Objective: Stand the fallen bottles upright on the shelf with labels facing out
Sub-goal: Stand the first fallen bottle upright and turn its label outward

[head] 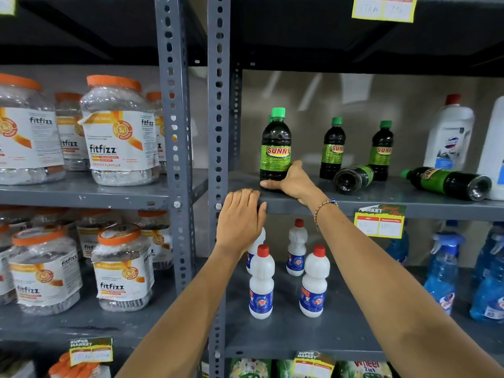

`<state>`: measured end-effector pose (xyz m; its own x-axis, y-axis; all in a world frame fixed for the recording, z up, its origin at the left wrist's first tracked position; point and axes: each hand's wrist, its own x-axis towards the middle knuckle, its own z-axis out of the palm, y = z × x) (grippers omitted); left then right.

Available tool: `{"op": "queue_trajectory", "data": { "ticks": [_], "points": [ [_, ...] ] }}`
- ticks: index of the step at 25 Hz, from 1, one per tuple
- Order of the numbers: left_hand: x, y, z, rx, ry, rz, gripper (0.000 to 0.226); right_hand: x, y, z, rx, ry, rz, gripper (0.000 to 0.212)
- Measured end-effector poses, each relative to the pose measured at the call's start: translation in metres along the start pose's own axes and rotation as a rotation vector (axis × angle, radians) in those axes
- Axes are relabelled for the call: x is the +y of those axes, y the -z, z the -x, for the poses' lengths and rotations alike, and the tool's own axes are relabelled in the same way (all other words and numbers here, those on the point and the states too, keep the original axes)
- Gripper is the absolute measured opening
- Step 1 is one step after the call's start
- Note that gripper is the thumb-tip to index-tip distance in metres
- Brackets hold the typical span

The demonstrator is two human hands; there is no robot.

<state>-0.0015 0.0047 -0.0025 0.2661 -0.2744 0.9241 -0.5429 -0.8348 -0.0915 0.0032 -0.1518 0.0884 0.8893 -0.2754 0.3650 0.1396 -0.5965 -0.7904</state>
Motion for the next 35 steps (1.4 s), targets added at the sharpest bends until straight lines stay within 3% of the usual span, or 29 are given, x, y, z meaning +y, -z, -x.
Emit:
{"op": "queue_trajectory", "data": {
  "ticks": [4,7,11,13,16,21,35],
  "points": [
    [0.012,0.015,-0.015,-0.1,0.076,-0.028,0.033,0.0,0.004,0.003,-0.029,0.002,-0.001,0.092],
    [0.016,0.021,-0.049,-0.24,0.211,0.073,0.031,0.007,0.019,0.006,-0.094,-0.035,-0.135,0.097],
    [0.007,0.018,-0.098,-0.575,0.53,0.522,0.052,0.015,0.035,0.009,-0.064,-0.044,-0.244,0.069],
    [0.001,0.011,-0.106,-0.692,0.585,0.666,0.043,0.015,0.032,0.009,-0.069,-0.021,-0.202,0.051],
    [-0.003,0.0,-0.103,-0.657,0.591,0.755,0.03,0.015,0.026,0.009,-0.039,-0.009,-0.145,0.043],
    [-0.003,0.0,-0.099,-0.595,0.614,0.781,0.036,0.013,0.027,0.013,0.022,-0.004,-0.124,0.032],
    [-0.012,0.026,-0.083,-0.54,0.571,0.822,0.064,0.015,0.046,0.04,-0.044,0.069,-0.168,0.04]
  ]
}}
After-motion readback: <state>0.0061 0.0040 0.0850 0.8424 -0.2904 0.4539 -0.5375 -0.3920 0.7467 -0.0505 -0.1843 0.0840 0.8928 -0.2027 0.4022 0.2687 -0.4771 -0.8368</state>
